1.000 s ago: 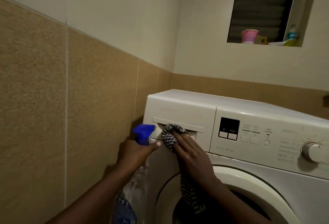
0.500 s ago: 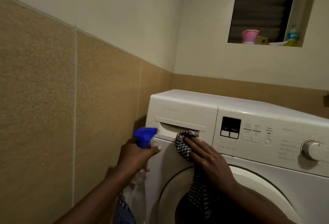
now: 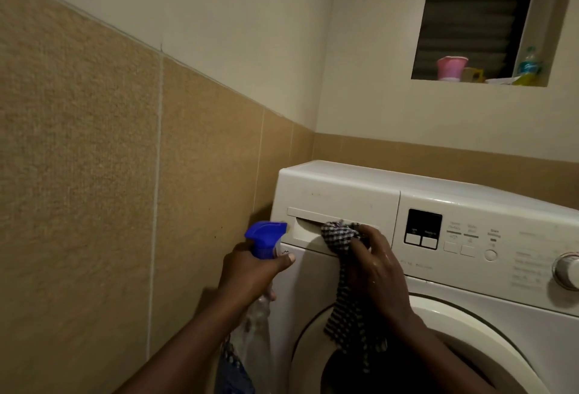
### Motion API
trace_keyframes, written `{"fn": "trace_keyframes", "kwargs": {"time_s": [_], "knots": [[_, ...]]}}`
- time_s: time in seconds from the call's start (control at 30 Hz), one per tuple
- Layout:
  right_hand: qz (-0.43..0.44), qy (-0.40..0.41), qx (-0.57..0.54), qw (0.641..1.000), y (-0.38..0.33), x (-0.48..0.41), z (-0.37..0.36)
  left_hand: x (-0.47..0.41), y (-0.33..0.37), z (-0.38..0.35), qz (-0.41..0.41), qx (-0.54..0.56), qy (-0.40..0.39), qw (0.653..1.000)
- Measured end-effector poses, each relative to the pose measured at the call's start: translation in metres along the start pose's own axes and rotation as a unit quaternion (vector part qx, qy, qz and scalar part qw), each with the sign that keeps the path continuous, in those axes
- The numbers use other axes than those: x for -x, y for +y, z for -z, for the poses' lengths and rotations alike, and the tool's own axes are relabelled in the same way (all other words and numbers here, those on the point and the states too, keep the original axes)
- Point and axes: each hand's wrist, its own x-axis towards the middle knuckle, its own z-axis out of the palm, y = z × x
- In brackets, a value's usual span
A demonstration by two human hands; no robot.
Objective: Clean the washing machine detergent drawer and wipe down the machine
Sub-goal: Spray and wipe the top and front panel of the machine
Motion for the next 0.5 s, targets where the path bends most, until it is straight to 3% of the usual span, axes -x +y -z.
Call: {"fn": "trace_keyframes", "kwargs": {"time_s": [0.17, 0.33, 0.5], "knots": [[0.078, -0.076, -0.038, 0.993, -0.045, -0.049, -0.032, -0.004, -0.002, 0.002, 0.003, -0.001, 0.010, 1.000], [0.032, -0.091, -0.019, 0.995, -0.022, -0.035, -0.014, -0.006, -0.007, -0.002, 0.023, 0.025, 0.004, 0.999], [-0.094, -0.009, -0.004, 0.995, -0.002, -0.005, 0.013, -0.006, -0.005, -0.002, 0.013, 0.016, -0.013, 1.000]]}}
